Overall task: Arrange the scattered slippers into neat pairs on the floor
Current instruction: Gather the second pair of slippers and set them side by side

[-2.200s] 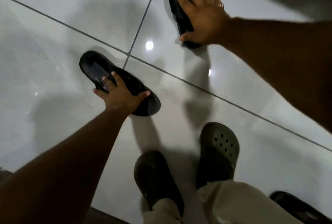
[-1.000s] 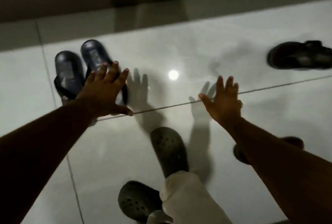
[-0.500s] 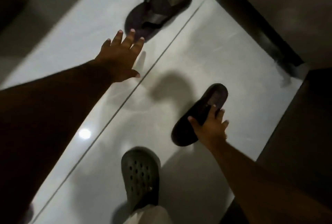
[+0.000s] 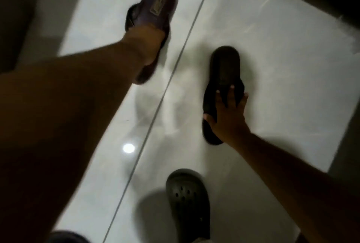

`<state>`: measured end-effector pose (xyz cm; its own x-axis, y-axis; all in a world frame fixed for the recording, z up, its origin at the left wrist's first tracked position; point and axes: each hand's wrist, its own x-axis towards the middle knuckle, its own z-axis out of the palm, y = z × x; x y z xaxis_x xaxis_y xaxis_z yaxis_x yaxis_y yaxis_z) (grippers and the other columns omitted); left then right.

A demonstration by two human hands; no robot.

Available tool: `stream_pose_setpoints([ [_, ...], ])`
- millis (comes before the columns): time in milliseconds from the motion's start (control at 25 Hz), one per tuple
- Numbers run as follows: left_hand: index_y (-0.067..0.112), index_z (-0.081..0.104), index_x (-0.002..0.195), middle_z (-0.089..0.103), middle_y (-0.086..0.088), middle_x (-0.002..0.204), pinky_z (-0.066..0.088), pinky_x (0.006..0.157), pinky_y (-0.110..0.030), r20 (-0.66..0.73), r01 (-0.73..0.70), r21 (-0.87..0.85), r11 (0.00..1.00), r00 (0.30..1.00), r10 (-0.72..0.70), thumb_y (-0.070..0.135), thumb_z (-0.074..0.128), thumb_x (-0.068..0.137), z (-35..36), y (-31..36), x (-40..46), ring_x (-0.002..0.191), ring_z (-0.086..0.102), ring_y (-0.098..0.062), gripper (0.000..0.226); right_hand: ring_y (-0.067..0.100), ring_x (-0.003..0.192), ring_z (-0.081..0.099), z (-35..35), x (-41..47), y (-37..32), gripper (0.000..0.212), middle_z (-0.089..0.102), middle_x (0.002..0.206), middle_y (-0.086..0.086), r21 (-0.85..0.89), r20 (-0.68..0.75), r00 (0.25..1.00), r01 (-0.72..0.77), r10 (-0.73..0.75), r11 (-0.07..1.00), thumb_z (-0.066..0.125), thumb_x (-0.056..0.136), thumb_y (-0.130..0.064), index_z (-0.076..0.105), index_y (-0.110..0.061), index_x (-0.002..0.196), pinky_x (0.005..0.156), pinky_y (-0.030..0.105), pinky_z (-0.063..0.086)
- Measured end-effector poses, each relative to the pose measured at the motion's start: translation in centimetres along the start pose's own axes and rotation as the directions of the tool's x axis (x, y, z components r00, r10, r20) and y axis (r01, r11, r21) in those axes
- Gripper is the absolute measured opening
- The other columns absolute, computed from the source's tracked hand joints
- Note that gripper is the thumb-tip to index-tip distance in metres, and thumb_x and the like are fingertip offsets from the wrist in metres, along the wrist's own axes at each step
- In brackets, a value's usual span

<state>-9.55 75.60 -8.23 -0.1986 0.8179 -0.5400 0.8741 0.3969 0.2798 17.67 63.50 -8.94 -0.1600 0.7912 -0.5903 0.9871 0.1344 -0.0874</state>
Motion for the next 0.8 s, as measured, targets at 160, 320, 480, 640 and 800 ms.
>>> stream_pose_setpoints([
  [160,0.005,0.039,0.139,0.023,-0.015,0.159,0.039,0.084,-0.009,-0.011,0.227,-0.270,0.936,0.971,-0.239,0.018,0.066,0.085,3.0,-6.3,-10.0,0.120,0.052,-0.026,0.061,0.059,0.141,-0.011,-1.0,4.7,-6.6,0.083,-0.009,0.159,0.028,-0.123,-0.004,0.967,0.251,-0.253,0.960,0.047,0.090,-0.052,0.008,-0.014,0.152,0.111,0.073,-0.004],
  [320,0.016,0.027,0.147,0.024,-0.010,0.158,0.041,0.100,-0.044,0.042,0.345,-0.218,0.913,0.938,-0.344,0.031,0.067,0.085,8.0,-13.9,-23.5,0.132,0.044,-0.038,0.076,0.055,0.142,-0.016,-0.3,5.6,-14.1,0.082,-0.010,0.161,0.022,-0.241,0.126,0.853,0.522,-0.507,0.818,0.049,0.089,-0.053,0.010,-0.018,0.152,0.114,0.070,-0.003],
  [480,0.032,0.022,0.149,0.025,0.001,0.161,0.025,0.108,-0.052,-0.057,0.450,-0.115,0.885,0.887,-0.458,0.050,0.068,0.075,10.1,-19.4,-27.1,0.143,0.020,-0.043,0.089,0.055,0.141,-0.018,2.3,2.8,-21.2,0.081,-0.013,0.161,0.018,-0.302,0.257,0.721,0.693,-0.644,0.655,0.051,0.089,-0.051,0.010,-0.020,0.152,0.114,0.070,0.006],
  [640,0.031,0.007,0.154,0.010,0.003,0.165,0.006,0.119,-0.055,-0.030,0.419,-0.139,0.897,0.904,-0.427,0.058,0.061,0.079,11.5,-21.7,-27.0,0.149,-0.008,-0.041,0.096,0.058,0.138,-0.019,4.9,-0.3,-27.1,0.079,-0.004,0.163,0.015,-0.276,0.291,0.619,0.784,-0.729,0.556,0.060,0.085,-0.043,0.021,-0.019,0.150,0.112,0.068,0.011],
  [800,0.031,0.006,0.154,0.010,0.004,0.165,0.010,0.119,-0.054,-0.109,0.382,-0.172,0.908,0.909,-0.403,0.063,0.056,0.080,12.1,-22.3,-27.1,0.149,-0.007,-0.040,0.095,0.061,0.137,-0.018,4.4,-0.3,-27.6,0.081,0.002,0.161,0.024,-0.311,0.279,0.582,0.807,-0.764,0.501,0.065,0.084,-0.041,0.025,-0.013,0.149,0.113,0.066,0.000],
])
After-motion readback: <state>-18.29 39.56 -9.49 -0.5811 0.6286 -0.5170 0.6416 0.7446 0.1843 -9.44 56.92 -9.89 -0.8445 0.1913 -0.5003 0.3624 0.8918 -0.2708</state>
